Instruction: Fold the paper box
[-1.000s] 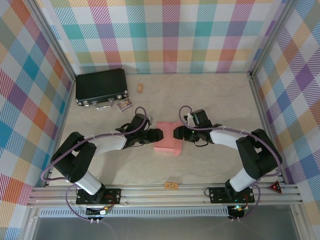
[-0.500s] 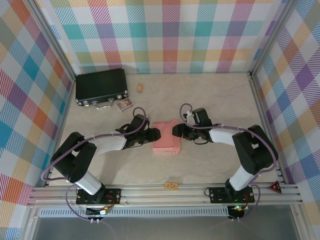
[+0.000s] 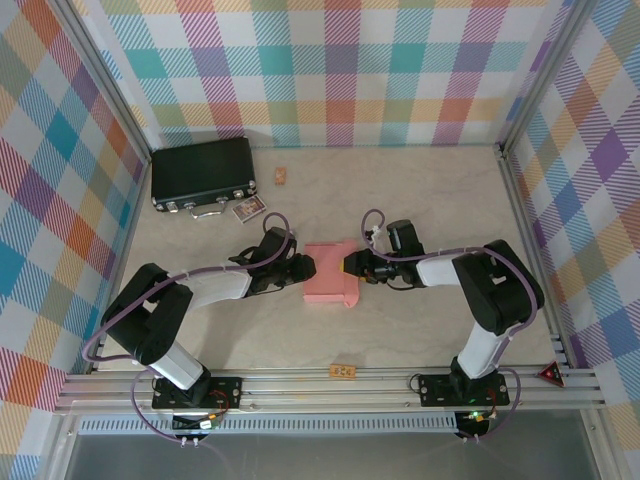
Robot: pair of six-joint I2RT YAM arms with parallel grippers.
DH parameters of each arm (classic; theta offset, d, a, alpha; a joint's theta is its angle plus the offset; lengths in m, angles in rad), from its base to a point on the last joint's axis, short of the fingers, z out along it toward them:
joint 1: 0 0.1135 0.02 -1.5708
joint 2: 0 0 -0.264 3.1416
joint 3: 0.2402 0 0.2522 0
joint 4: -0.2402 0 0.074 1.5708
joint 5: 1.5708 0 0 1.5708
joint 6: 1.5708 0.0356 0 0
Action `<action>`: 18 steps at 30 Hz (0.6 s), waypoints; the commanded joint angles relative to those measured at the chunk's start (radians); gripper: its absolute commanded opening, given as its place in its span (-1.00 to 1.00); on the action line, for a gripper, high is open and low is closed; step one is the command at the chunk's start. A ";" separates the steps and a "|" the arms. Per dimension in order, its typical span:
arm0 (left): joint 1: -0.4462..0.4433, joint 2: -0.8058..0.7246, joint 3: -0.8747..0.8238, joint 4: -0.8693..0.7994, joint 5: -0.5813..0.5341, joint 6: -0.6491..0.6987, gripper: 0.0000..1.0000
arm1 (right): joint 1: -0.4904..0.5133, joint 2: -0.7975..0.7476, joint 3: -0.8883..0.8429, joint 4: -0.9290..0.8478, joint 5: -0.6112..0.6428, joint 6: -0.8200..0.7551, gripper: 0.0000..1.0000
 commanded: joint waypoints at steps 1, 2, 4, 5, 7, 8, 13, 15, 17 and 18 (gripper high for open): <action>0.013 0.019 -0.003 0.006 0.001 0.012 -0.36 | 0.000 0.003 -0.005 0.093 -0.080 0.026 -0.15; 0.017 0.020 -0.007 0.017 0.005 0.010 -0.36 | -0.001 -0.003 -0.004 0.094 -0.083 0.026 -0.15; 0.023 0.023 -0.019 0.045 0.017 0.005 -0.36 | 0.001 -0.020 -0.005 0.100 -0.090 0.026 -0.17; 0.028 0.026 -0.025 0.058 0.025 0.000 -0.35 | 0.002 -0.030 -0.005 0.101 -0.091 0.026 -0.17; 0.034 0.029 -0.033 0.078 0.039 -0.002 -0.32 | 0.006 -0.050 0.003 0.086 -0.095 0.022 -0.16; 0.037 0.031 -0.037 0.089 0.045 -0.003 -0.30 | 0.009 -0.059 0.011 0.069 -0.096 0.015 -0.16; 0.042 0.046 -0.047 0.140 0.083 -0.002 -0.20 | 0.035 -0.091 0.057 -0.012 -0.081 -0.025 -0.16; 0.042 0.055 -0.051 0.156 0.090 -0.002 -0.17 | 0.045 -0.098 0.077 -0.036 -0.071 -0.033 -0.16; 0.044 0.063 -0.052 0.169 0.093 -0.001 -0.15 | 0.053 -0.102 0.098 -0.058 -0.065 -0.042 -0.16; 0.044 0.067 -0.051 0.174 0.094 -0.002 -0.14 | 0.058 -0.103 0.108 -0.073 -0.060 -0.046 -0.16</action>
